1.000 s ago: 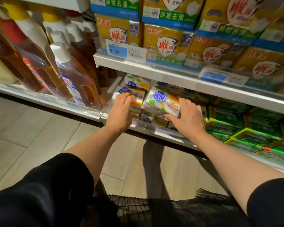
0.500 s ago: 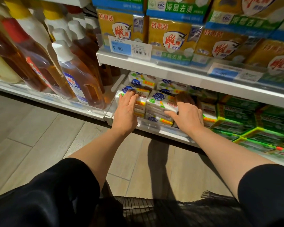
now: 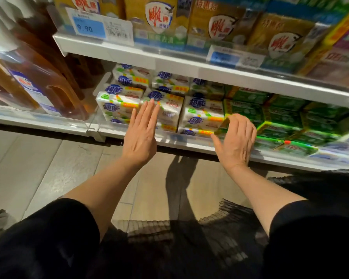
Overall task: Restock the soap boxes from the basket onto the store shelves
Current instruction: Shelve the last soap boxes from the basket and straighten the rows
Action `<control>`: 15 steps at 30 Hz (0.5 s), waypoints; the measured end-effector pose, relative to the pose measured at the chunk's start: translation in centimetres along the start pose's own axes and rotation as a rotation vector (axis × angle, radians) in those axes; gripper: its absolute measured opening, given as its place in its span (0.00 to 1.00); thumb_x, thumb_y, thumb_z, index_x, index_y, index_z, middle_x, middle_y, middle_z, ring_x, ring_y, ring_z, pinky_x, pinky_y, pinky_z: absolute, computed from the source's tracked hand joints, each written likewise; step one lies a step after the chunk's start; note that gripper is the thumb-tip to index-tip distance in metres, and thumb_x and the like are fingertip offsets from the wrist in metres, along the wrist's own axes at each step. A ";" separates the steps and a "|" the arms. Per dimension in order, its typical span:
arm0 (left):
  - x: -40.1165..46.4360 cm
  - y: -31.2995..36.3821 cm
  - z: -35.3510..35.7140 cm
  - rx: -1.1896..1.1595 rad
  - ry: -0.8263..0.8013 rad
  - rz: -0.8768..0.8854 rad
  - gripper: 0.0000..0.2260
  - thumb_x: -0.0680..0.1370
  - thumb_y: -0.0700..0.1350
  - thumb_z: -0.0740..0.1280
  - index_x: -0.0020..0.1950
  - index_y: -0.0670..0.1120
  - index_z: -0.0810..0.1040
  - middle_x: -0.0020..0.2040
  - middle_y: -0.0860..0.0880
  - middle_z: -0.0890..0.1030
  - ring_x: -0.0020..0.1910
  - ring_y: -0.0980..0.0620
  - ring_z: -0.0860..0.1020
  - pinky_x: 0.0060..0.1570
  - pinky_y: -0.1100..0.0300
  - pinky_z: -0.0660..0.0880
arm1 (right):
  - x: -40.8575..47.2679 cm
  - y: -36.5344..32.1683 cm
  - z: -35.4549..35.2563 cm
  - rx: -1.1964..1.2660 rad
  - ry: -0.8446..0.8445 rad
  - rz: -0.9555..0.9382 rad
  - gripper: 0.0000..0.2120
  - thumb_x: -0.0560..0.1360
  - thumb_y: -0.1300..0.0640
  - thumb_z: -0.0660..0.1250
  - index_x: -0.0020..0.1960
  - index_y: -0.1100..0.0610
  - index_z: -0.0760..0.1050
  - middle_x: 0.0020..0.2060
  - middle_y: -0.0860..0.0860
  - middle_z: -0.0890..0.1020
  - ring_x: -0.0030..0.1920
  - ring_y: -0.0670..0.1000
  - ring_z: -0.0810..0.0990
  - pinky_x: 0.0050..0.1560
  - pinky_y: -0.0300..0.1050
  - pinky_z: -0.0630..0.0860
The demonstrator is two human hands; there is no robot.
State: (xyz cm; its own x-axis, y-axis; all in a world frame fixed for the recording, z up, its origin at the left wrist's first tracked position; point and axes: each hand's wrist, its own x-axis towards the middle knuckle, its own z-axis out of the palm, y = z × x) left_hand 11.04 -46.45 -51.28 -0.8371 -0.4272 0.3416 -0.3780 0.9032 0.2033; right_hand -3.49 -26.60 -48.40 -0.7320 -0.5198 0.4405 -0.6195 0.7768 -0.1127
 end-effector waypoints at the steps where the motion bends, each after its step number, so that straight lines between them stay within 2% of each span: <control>1: 0.3 0.2 0.1 0.010 -0.021 0.013 0.40 0.72 0.33 0.66 0.79 0.41 0.49 0.80 0.42 0.50 0.78 0.46 0.46 0.76 0.49 0.42 | 0.2 0.3 -0.2 0.005 -0.004 -0.009 0.29 0.68 0.49 0.75 0.62 0.61 0.71 0.60 0.59 0.75 0.62 0.59 0.70 0.64 0.53 0.64; 4: 0.8 0.6 0.2 0.047 -0.081 0.003 0.41 0.72 0.34 0.64 0.79 0.42 0.44 0.80 0.43 0.46 0.79 0.46 0.43 0.76 0.48 0.41 | 0.9 0.6 -0.5 0.003 -0.046 -0.111 0.31 0.69 0.46 0.72 0.66 0.60 0.71 0.63 0.58 0.75 0.65 0.59 0.69 0.65 0.53 0.62; 8: 1.0 1.2 -0.2 0.090 -0.108 -0.026 0.40 0.75 0.36 0.63 0.79 0.44 0.40 0.80 0.44 0.44 0.78 0.46 0.41 0.75 0.48 0.37 | 2.9 0.3 -0.8 -0.068 -0.201 -0.207 0.30 0.71 0.42 0.70 0.67 0.56 0.70 0.59 0.55 0.77 0.64 0.61 0.69 0.67 0.58 0.60; 15: 0.5 1.1 -0.3 0.161 -0.095 -0.038 0.40 0.75 0.38 0.63 0.79 0.46 0.41 0.80 0.44 0.48 0.79 0.46 0.45 0.74 0.45 0.36 | 6.4 -1.4 -1.8 -0.125 -0.400 -0.144 0.24 0.75 0.42 0.66 0.65 0.55 0.71 0.56 0.57 0.79 0.60 0.61 0.73 0.59 0.55 0.64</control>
State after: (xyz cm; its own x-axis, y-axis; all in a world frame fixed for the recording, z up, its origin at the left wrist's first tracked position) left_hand 10.36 -45.69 -50.63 -0.8517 -0.4624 0.2465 -0.4622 0.8846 0.0625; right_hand -6.81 -30.40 -43.85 -0.7083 -0.7032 0.0617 -0.7020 0.7109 0.0438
